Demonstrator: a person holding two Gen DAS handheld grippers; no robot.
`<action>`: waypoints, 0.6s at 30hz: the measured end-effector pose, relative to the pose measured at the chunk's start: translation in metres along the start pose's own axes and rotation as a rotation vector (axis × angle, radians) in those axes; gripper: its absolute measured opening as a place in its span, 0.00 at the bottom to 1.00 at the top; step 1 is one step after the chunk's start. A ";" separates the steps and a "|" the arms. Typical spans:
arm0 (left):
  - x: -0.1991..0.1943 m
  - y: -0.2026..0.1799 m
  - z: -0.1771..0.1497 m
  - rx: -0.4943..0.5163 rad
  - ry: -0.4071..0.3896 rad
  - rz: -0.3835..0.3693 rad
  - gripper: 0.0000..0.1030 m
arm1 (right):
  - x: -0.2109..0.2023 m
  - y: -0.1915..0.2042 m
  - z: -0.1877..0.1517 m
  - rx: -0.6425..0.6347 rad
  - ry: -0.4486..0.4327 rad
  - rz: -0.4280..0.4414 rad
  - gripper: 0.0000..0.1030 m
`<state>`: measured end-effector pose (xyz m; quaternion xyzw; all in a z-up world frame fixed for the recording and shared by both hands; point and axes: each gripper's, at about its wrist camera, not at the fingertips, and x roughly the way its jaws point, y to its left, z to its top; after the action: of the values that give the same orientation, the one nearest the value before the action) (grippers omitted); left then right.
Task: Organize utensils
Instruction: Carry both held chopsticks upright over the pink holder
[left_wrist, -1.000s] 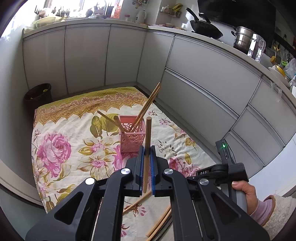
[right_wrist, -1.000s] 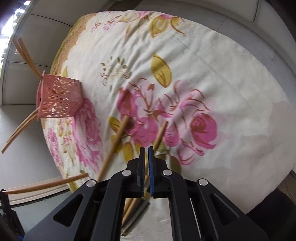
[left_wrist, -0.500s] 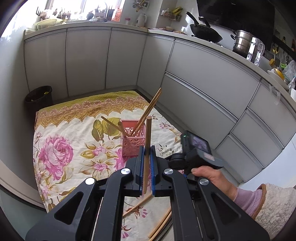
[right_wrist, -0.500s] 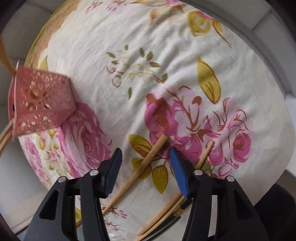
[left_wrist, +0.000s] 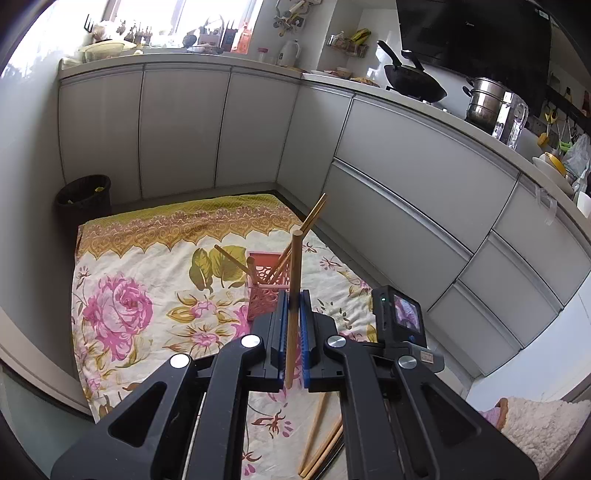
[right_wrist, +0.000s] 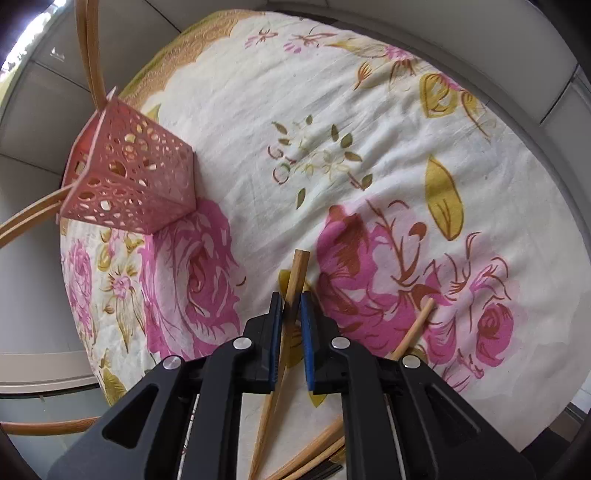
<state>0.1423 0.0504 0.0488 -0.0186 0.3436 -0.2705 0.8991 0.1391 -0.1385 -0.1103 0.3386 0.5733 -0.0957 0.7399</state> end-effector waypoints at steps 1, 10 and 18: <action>0.000 0.000 0.000 0.001 -0.003 0.001 0.05 | -0.004 -0.008 0.001 0.013 -0.015 0.022 0.10; -0.009 -0.006 0.002 0.010 -0.043 0.003 0.05 | -0.075 -0.011 -0.021 -0.021 -0.241 0.247 0.08; -0.022 -0.017 0.002 0.031 -0.080 0.008 0.05 | -0.148 0.013 -0.048 -0.160 -0.449 0.341 0.08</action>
<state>0.1216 0.0471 0.0672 -0.0140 0.3029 -0.2713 0.9135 0.0604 -0.1355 0.0244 0.3408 0.3356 0.0031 0.8782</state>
